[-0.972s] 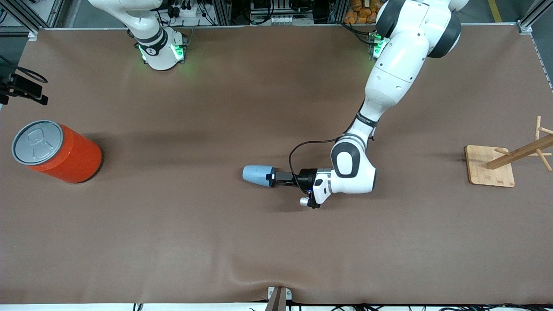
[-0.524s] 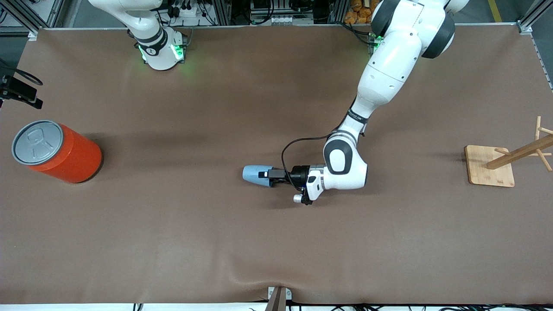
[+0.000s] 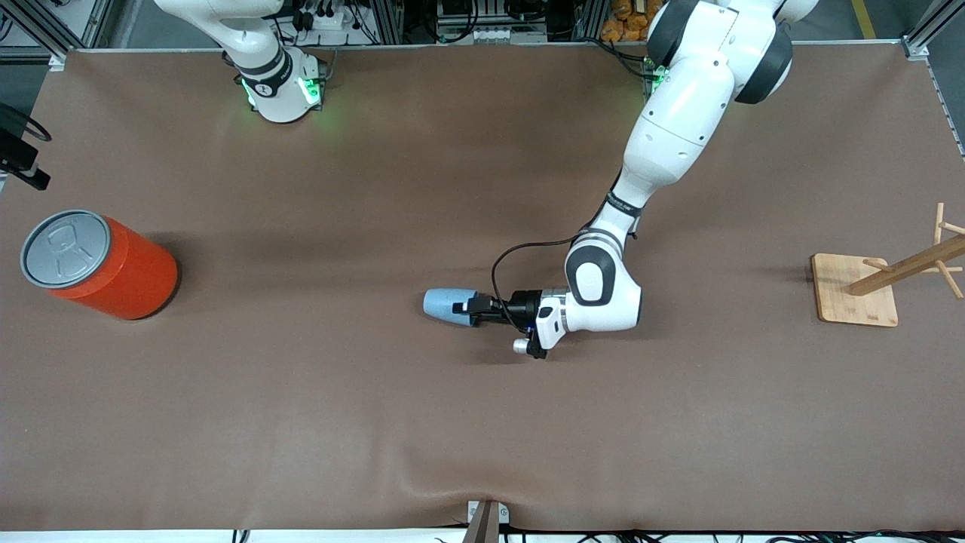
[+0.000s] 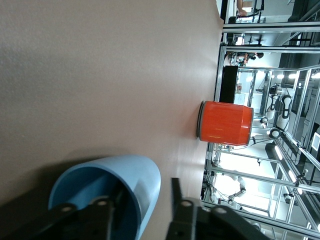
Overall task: Flip cup
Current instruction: 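Align the left gripper with the cup rim and close on it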
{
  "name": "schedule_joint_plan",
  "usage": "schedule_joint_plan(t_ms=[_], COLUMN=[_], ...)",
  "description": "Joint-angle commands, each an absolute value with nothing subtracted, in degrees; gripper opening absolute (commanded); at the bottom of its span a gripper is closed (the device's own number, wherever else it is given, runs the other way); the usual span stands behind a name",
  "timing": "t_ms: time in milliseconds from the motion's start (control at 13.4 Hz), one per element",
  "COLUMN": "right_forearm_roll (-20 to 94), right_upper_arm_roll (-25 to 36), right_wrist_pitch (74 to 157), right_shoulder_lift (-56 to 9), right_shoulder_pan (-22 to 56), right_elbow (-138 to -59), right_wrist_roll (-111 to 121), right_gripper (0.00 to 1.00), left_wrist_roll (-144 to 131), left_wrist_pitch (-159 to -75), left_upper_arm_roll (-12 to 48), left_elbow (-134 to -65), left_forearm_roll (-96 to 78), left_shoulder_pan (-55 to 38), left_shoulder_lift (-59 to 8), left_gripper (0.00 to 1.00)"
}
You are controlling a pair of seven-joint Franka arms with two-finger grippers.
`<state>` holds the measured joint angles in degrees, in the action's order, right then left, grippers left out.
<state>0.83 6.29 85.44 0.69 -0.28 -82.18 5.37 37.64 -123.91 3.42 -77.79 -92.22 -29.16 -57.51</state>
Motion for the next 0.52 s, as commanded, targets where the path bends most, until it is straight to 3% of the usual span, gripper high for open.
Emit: schedule_joint_plan(t_ms=[0, 224, 299, 449], right_forearm_roll=[0.88, 1.14, 1.75, 1.58], right_upper_arm_roll=[6.33, 6.59, 6.59, 6.24], right_wrist_pitch=[84.91, 84.81, 85.16, 85.34], right_shoulder_lift=[0.88, 0.70, 0.62, 0.62], right_shoulder_pan=[-0.44, -2.53, -2.90, -2.29], right_elbow=[-81.56, -81.91, -82.00, -81.91], right_wrist_roll=[5.62, 5.71, 5.80, 5.63], right_gripper=[1.00, 1.00, 1.00, 1.00], left_wrist_roll=[39.82, 39.64, 40.07, 39.90], left_wrist_pitch=[-124.45, -124.45, -124.45, -124.28], left_upper_arm_roll=[3.52, 3.52, 3.43, 3.17], left_elbow=[-77.08, -77.08, -77.08, -77.08], left_forearm_roll=[-93.78, -93.69, -93.26, -92.73], left_shoulder_pan=[-29.18, -29.44, -29.27, -28.92], left_shoulder_lift=[-58.10, -58.01, -57.83, -57.57], left_gripper=[0.21, 0.21, 0.00, 0.00])
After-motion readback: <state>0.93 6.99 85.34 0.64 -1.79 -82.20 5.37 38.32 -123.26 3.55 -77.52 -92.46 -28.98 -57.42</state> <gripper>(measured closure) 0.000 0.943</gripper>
